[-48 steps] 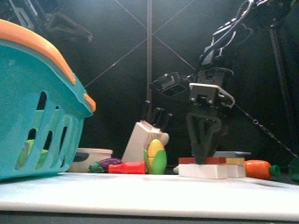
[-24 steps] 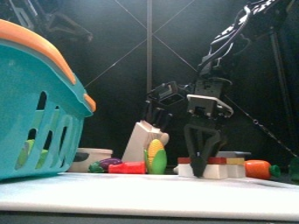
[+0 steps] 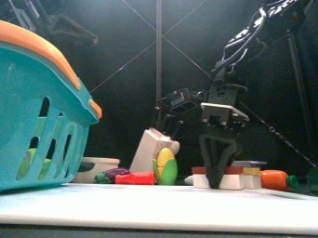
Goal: Grab salmon sushi
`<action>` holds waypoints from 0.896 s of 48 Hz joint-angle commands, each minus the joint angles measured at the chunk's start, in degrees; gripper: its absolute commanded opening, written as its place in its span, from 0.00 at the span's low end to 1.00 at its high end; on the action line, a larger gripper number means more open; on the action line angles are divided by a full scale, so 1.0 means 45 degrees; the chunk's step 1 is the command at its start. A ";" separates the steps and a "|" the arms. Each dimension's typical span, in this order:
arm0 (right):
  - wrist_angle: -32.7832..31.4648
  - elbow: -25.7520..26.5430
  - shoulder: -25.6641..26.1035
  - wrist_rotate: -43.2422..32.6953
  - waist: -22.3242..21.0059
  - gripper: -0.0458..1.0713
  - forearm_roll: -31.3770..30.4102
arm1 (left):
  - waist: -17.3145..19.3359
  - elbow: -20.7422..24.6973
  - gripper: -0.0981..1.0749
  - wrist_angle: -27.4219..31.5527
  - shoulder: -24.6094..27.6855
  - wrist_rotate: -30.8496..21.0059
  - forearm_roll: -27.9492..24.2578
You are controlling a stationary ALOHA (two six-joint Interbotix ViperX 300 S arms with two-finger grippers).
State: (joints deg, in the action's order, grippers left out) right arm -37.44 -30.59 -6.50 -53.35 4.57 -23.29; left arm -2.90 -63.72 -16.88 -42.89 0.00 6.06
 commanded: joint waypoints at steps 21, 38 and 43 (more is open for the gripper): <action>0.1543 -0.0586 0.1797 0.0000 0.0020 0.51 -0.0332 | 0.0098 -0.0039 0.50 -0.0410 0.0000 -0.0020 -0.0039; 0.1543 -0.0371 0.2090 0.0137 -0.0293 0.51 -0.0840 | 0.0195 -0.0117 0.50 -0.0742 0.0020 0.0020 -0.0020; 0.1563 -0.0313 0.2285 0.0117 -0.0352 0.51 -0.1016 | 0.0215 -0.0137 0.51 -0.0762 0.0020 0.0020 -0.0020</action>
State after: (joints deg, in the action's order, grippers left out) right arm -30.85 -33.49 1.14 -52.82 3.43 -27.25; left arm -2.11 -65.13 -19.78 -42.89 0.00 5.89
